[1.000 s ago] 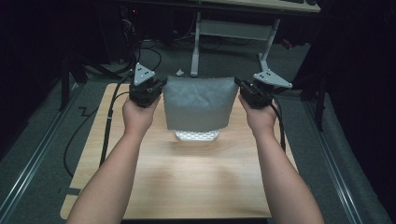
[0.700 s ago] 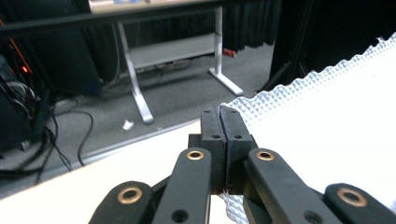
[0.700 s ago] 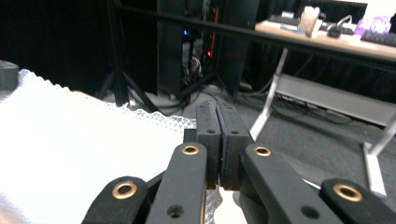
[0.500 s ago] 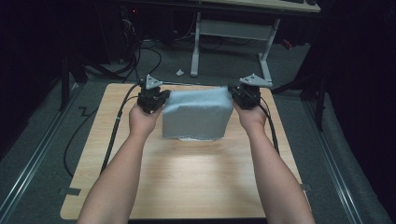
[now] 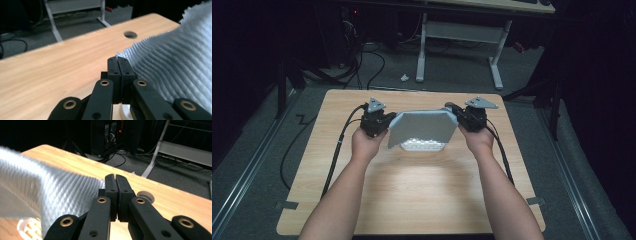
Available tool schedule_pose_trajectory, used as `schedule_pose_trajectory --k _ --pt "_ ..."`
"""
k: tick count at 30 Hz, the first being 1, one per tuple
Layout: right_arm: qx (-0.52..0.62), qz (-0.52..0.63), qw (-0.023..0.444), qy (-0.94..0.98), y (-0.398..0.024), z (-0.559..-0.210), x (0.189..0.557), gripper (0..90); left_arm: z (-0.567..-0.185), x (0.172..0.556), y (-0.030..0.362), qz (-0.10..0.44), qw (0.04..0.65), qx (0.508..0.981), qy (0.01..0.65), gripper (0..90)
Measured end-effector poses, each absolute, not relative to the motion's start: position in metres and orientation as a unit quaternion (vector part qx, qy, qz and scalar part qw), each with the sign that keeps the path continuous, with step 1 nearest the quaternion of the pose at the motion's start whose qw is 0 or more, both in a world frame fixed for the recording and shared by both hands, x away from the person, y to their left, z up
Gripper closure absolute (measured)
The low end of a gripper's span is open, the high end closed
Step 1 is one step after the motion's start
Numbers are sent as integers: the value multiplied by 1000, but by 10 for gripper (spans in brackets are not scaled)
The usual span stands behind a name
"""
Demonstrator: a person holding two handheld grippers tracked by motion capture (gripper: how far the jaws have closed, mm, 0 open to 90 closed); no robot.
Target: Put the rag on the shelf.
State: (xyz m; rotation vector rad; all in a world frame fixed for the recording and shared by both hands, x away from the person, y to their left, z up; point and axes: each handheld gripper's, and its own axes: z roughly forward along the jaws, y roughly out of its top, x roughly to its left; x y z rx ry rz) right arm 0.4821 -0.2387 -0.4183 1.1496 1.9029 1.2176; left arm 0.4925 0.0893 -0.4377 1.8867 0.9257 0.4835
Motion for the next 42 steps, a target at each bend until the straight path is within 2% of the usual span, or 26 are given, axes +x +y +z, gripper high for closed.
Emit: schedule_pose_trajectory --k 18,33,35,37,42 --pt "438 455 268 727 -234 -454 472 899 -472 479 91 162 473 771 394 893" --pt "457 449 255 725 -239 -474 474 897 -478 475 90 163 476 767 398 879" --pt "455 448 254 726 -238 -474 474 894 -478 475 91 162 476 767 399 862" --pt "456 446 257 726 -240 -473 474 889 -478 474 92 165 476 766 400 805" --pt "459 449 261 721 -247 -468 473 825 -477 473 102 176 477 756 412 710"
